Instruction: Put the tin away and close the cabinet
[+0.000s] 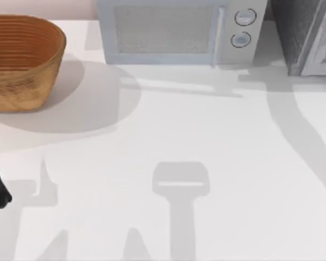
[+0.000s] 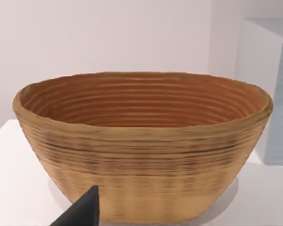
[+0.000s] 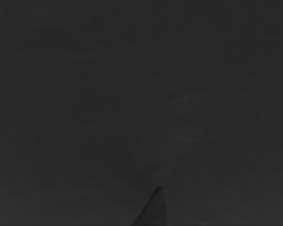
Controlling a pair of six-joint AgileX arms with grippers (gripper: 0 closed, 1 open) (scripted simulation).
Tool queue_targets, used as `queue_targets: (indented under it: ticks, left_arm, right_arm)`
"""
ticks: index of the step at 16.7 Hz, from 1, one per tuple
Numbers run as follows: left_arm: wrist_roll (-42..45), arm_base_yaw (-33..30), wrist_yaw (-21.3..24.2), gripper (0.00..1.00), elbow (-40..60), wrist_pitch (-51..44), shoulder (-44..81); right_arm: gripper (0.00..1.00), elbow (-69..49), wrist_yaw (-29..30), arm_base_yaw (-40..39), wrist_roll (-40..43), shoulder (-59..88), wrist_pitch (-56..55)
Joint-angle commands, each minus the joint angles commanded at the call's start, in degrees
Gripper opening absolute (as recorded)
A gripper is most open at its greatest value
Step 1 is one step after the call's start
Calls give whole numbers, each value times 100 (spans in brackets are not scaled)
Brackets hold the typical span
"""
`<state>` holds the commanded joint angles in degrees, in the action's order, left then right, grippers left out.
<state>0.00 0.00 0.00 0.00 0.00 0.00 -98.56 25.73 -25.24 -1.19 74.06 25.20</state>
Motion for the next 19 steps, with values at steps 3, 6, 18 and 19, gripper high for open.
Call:
queue_targets:
  ticks: [3, 6, 18, 19]
  left_arm:
    - [0, 0, 0, 100, 0, 0, 0]
    - [0, 0, 0, 100, 0, 0, 0]
    - [0, 0, 0, 100, 0, 0, 0]
    - [0, 0, 0, 100, 0, 0, 0]
  right_arm:
    - [100, 0, 0, 0, 0, 0, 0]
    - [100, -107, 53, 129, 52, -41, 14]
    - [100, -639, -364, 559, 47, 727, -214]
    - [100, -660, -390, 582, 46, 758, -228]
